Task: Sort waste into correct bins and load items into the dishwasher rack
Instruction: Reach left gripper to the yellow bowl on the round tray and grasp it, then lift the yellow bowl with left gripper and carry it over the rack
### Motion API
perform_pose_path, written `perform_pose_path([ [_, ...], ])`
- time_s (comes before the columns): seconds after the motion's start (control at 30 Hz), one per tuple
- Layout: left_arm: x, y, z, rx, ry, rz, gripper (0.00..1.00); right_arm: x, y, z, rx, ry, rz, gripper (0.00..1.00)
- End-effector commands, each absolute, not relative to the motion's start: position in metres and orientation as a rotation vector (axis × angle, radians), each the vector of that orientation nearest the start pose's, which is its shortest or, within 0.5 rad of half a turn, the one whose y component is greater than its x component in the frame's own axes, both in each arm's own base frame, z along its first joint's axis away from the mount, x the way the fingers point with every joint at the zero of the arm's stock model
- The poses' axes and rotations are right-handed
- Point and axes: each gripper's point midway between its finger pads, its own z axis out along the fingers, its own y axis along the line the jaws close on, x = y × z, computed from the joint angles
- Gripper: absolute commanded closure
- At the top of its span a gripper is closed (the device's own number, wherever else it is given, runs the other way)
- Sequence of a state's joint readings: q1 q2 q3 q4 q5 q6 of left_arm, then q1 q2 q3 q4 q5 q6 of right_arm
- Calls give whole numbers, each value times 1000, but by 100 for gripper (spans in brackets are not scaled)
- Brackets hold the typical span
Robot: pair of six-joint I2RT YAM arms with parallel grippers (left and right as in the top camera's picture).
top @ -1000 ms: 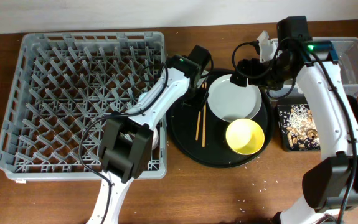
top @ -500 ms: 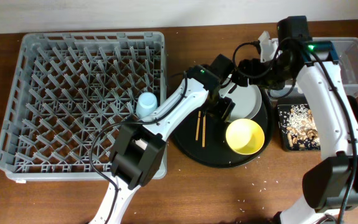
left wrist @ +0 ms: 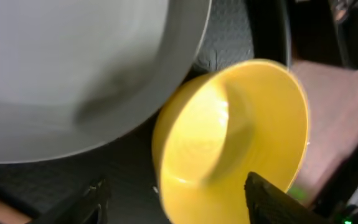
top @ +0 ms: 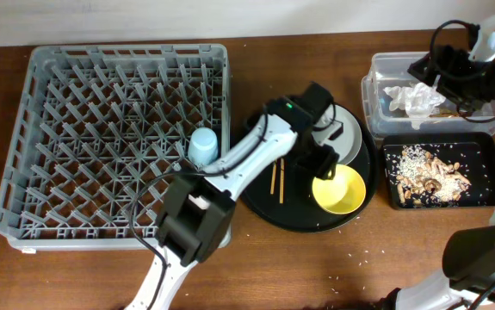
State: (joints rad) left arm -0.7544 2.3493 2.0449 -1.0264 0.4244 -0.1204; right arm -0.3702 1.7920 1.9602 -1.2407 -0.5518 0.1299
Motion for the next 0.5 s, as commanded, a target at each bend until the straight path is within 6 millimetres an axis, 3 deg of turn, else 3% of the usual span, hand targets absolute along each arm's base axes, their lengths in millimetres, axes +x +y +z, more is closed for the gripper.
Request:
perform_pose_path([
  [0.0, 316, -403, 45, 1067, 2838, -577, 36, 414, -63, 287, 413, 2473, 633, 17],
  [0.17, 311, -403, 23, 1081, 2840, -544, 43, 409, -62, 285, 394, 2494, 632, 17],
  [0.33, 309, -404, 20, 1083, 2843, -568, 70, 406, -66, 280, 416, 2519, 596, 18],
  [0.4, 310, -404, 22, 1073, 2844, -572, 99, 405, -66, 280, 418, 2521, 593, 17],
  [0.47, 313, -404, 30, 1051, 2850, -583, 99, 405, -66, 280, 418, 2521, 593, 16],
])
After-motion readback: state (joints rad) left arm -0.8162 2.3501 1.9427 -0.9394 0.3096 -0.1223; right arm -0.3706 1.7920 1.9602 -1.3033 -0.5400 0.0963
